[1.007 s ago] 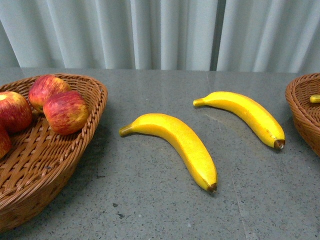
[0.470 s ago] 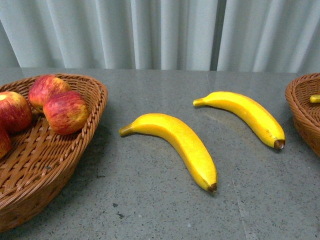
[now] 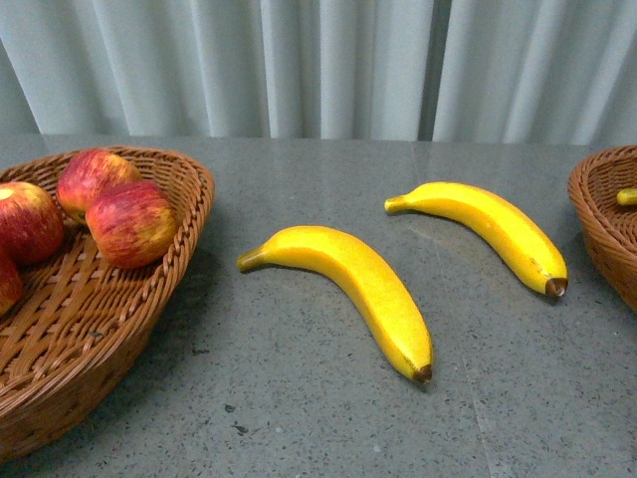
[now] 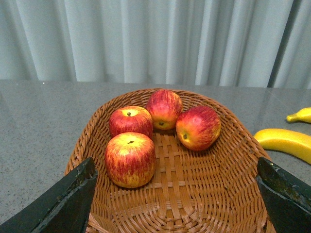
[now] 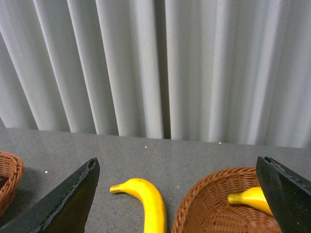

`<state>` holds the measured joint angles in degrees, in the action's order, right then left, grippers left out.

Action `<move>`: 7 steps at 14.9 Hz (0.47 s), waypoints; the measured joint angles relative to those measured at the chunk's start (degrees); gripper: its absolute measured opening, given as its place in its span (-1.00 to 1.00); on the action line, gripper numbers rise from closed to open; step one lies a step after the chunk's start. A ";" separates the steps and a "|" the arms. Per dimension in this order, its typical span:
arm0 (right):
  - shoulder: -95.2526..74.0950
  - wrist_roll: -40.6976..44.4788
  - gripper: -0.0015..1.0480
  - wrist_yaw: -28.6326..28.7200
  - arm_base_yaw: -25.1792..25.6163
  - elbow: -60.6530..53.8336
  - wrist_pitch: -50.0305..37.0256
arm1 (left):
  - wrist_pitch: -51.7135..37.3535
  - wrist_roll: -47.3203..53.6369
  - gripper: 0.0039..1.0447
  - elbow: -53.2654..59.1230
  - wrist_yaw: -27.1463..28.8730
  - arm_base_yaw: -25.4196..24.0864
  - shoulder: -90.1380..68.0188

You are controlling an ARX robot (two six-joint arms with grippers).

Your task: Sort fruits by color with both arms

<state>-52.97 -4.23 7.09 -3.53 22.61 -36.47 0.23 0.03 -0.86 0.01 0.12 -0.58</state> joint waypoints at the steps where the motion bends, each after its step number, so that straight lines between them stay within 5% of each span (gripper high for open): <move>1: -6.69 0.00 0.87 -0.26 -1.84 5.29 1.16 | 0.00 0.00 0.88 0.00 0.00 0.00 0.00; 7: -23.61 2.36 0.87 -1.75 -12.28 25.27 11.56 | 0.00 0.00 0.88 0.00 0.00 0.00 0.00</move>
<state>-76.58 -1.87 5.34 -15.81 47.88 -24.91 0.23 0.03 -0.86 0.01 0.12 -0.58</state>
